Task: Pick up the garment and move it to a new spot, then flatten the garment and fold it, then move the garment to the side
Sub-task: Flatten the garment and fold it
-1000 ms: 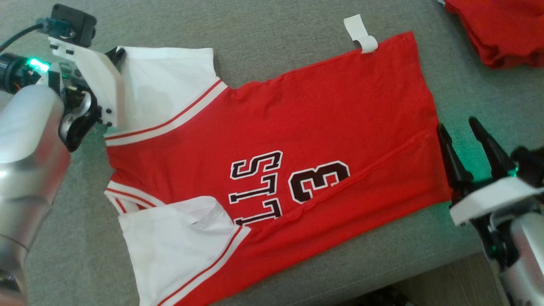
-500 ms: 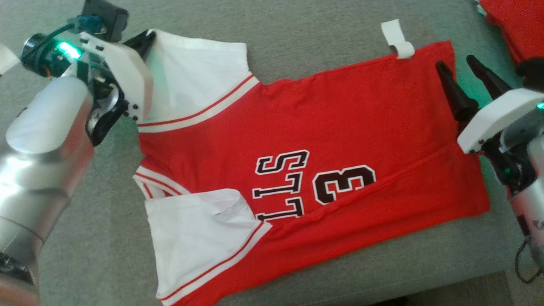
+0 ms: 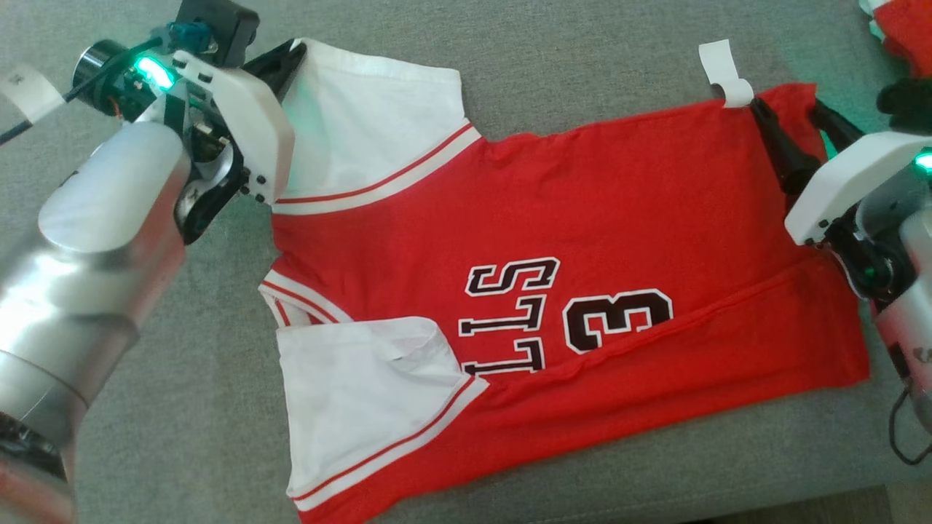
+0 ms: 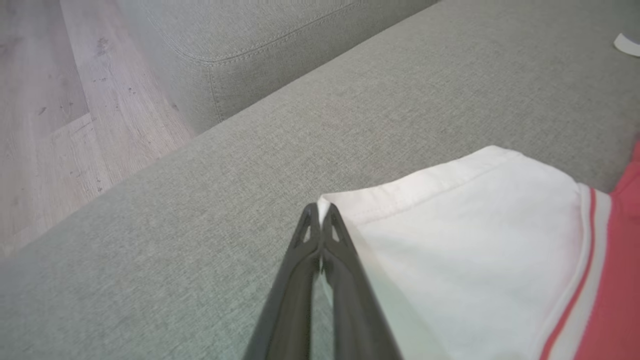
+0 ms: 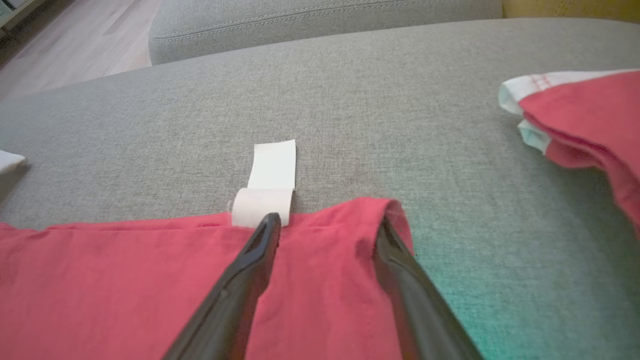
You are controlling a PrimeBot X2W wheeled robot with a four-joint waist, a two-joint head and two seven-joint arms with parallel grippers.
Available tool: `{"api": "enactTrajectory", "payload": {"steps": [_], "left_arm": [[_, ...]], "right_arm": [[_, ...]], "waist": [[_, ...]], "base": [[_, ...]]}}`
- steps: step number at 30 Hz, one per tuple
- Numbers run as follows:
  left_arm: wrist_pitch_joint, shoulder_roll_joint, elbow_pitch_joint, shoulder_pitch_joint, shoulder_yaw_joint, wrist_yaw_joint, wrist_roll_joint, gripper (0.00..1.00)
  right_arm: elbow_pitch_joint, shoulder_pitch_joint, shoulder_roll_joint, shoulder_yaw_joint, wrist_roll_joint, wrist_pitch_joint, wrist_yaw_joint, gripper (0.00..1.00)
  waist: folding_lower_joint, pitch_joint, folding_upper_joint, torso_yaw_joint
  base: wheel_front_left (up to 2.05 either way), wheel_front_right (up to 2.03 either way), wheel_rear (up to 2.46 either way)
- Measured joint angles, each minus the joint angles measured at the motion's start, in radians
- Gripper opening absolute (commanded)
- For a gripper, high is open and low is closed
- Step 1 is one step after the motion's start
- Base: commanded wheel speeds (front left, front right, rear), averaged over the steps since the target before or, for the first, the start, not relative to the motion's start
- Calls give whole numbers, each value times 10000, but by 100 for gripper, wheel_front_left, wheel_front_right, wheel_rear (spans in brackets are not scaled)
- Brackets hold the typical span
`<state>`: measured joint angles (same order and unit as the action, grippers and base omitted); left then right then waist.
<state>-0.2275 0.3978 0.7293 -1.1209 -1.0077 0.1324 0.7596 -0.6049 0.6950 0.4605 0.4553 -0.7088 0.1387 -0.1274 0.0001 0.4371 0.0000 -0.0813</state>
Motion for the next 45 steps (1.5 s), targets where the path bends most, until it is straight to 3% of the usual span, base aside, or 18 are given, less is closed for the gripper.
{"api": "enactTrajectory", "payload": {"steps": [2, 4, 6, 7, 18, 25, 31, 36, 39, 45], "left_arm": [[54, 4, 12, -43, -79, 0, 69, 0], [90, 6, 27, -62, -224, 0, 132, 0], [98, 2, 46, -66, -330, 0, 163, 0], [104, 6, 69, -71, -360, 0, 165, 0], [2217, 4, 529, -546, -293, -4, 138, 0], [3315, -199, 825, -898, 10, -2, 192, 0], [3676, -236, 686, -623, -44, -2, 470, 0], [4219, 4, -46, 593, -224, -4, 696, 0], [4414, 303, -717, 1509, -265, -278, 709, 0], [4552, 989, -2644, 3433, -303, -1262, 957, 0]], "right_arm": [[-184, 96, 12, 169, -79, -115, 0, 81], [-345, 187, 38, 257, -130, -259, 0, 49], [-569, 315, 73, 337, -130, -389, 0, 4], [-639, 381, 94, 382, -132, -439, 0, 0], [-1112, 1186, 173, 652, -654, -1492, 0, 0], [-1131, 1445, 688, 767, -1287, -1756, 0, 0], [-968, 1112, 1024, 966, -1707, -1839, 0, 0], [-652, 72, 1275, 1141, -2184, -1998, 0, 0], [-495, -569, 1436, 1174, -2399, -2105, 0, 0], [-259, -1772, 1584, 1175, -2694, -2280, 0, 0]], "waist": [[0, -23, 0, 19], [-1, -33, 0, 36], [0, -36, 0, 56], [-1, -38, 0, 65], [0, -259, 0, 30], [-1, -822, 0, 142], [-2, -1218, 0, 363], [-2, -1611, 0, 655], [-2, -1870, 1, 810], [-3, -2455, 1, 1036]], "base": [[0, 0, 0], [0, 0, 0], [0, 0, 0], [0, 0, 0], [0, 0, 0], [0, 0, 0], [0, 0, 0], [0, 0, 0], [0, 0, 0], [0, 0, 0]]}}
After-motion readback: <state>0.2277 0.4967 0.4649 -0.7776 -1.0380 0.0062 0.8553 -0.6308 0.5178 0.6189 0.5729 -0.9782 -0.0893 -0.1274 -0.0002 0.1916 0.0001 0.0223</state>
